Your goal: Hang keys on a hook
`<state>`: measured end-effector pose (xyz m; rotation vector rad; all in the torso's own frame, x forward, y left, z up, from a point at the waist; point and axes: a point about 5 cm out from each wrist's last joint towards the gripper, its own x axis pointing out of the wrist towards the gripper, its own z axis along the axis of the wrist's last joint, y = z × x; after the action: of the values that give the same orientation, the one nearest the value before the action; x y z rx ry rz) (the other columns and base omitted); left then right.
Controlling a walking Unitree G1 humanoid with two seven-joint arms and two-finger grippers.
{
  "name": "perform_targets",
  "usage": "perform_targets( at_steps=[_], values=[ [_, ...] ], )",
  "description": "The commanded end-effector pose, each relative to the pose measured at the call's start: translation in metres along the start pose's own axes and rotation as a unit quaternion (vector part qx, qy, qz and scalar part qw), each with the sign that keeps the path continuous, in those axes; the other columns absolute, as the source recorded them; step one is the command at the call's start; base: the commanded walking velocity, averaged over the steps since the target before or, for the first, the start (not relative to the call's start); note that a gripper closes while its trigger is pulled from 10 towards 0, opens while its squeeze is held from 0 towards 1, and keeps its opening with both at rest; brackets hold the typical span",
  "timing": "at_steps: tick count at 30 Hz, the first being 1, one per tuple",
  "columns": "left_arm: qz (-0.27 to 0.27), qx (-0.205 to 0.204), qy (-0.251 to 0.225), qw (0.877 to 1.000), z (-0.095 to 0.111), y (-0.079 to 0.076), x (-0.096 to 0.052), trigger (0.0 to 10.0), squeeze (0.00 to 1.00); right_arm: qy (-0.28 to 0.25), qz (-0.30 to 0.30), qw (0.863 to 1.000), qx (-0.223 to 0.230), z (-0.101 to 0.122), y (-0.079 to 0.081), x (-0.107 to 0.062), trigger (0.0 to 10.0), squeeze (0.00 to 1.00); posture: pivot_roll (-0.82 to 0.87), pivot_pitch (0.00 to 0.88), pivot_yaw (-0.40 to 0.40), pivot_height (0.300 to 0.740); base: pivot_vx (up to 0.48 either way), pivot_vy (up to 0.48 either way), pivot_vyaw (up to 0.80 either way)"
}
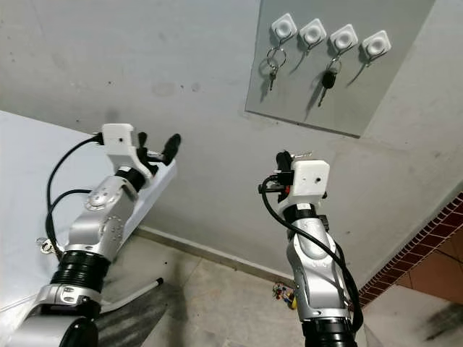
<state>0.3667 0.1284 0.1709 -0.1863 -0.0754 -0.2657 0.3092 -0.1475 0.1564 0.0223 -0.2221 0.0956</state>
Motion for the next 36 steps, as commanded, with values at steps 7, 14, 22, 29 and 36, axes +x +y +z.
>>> perform_targets(
  at_steps=[7, 14, 22, 29, 36],
  values=[
    [-0.014, 0.01, -0.009, 1.0, 0.0058, -0.0069, 0.0023, 10.0, 0.0, -0.01, -0.005, 1.0, -0.001, 0.0051, -0.0036, 0.0012, 10.0, 0.0, 0.0, 0.0, -0.029, 0.732, 0.036, 0.0, 0.0],
    [-0.018, 0.011, -0.015, 1.0, 0.0081, -0.0075, 0.0029, 10.0, 0.0, -0.011, -0.005, 1.0, -0.001, 0.0054, -0.0033, 0.0022, 10.0, 0.0, 0.0, 0.0, -0.027, 0.732, 0.303, 0.0, 0.0],
    [-0.021, 0.013, -0.017, 1.0, 0.0086, -0.0086, 0.0033, 10.0, 0.0, -0.011, -0.006, 1.0, -0.001, 0.0054, -0.004, 0.002, 10.0, 0.0, 0.0, 0.0, -0.027, 0.732, 0.388, 0.0, 0.0],
    [-0.022, 0.012, -0.015, 1.0, 0.0086, -0.0088, 0.0036, 10.0, 0.0, -0.003, -0.01, 1.0, 0.003, 0.004, -0.0044, 0.0026, 10.0, 0.0, 0.0, 0.0, -0.026, 0.732, 0.393, 0.0, -0.3],
    [-0.016, 0.016, -0.014, 1.0, 0.0071, -0.0104, 0.0035, 10.0, 0.0, -0.002, -0.01, 1.0, 0.0, 0.0036, -0.0047, 0.0034, 10.0, 0.0, 0.0, 0.0, -0.028, 0.732, 0.207, 0.0, -0.72]
  ],
)
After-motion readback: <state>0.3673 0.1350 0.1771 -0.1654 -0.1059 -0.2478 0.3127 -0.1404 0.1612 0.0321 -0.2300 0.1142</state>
